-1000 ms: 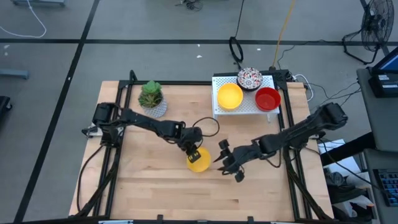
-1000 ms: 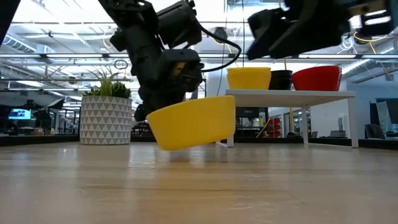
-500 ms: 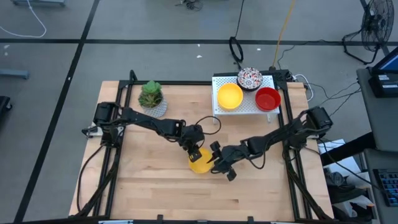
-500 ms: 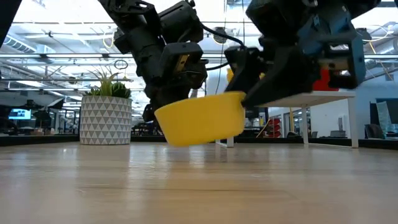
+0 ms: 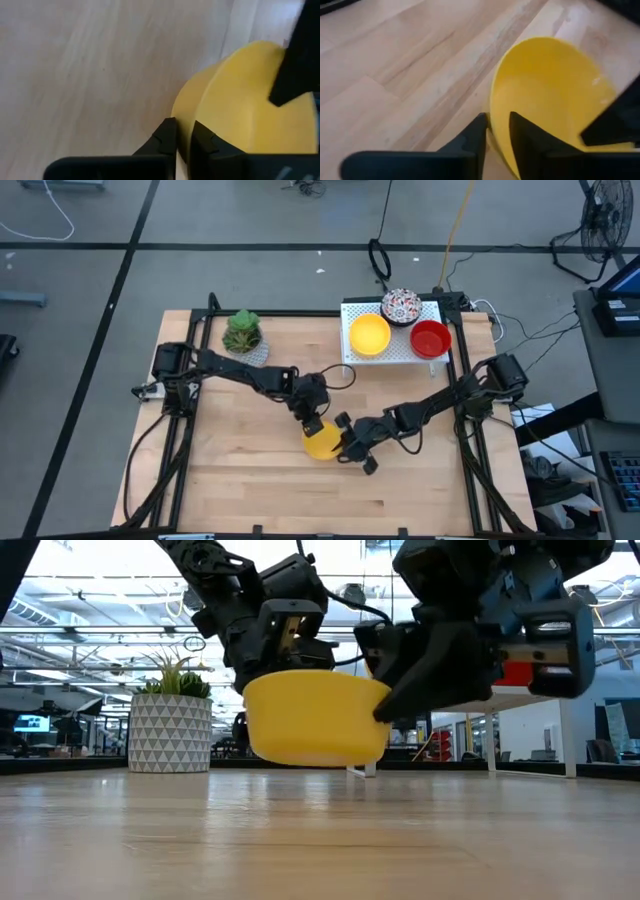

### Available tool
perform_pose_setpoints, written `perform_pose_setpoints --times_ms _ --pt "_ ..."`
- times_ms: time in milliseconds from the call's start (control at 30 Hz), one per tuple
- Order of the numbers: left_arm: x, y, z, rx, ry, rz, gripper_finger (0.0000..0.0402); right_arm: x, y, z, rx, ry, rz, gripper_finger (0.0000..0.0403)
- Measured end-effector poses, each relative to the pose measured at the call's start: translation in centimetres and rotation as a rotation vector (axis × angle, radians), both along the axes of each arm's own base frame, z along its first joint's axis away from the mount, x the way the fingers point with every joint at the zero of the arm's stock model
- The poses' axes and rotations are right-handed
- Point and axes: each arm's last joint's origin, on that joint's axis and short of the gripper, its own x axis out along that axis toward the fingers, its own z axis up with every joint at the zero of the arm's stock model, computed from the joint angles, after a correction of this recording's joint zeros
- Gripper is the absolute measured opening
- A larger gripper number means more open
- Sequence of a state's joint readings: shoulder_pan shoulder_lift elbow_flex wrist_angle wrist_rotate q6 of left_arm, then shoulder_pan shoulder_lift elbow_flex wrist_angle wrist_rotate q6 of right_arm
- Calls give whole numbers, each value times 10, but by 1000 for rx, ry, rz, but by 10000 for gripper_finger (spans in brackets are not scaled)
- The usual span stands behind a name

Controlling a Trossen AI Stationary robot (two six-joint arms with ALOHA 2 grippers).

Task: Pick & Place Mini bowls
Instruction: Stack the yellow bowl on top of the yellow bowl on the shelf

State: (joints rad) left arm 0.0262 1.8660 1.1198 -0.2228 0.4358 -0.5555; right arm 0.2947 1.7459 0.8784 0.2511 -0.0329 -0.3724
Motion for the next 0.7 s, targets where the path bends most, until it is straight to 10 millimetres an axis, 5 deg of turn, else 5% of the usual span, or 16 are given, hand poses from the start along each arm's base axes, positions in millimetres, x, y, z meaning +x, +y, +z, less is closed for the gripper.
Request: perform_pose_setpoints --times_ms 200,500,700 --pt "3 5 3 -9 -40 14 33 -1 0 -2 0 19 1 7" --pt "7 10 7 -76 -70 48 41 -1 0 -2 31 32 -11 1" --pt "8 10 11 -149 -74 50 97 -4 0 -6 88 92 -31 1"
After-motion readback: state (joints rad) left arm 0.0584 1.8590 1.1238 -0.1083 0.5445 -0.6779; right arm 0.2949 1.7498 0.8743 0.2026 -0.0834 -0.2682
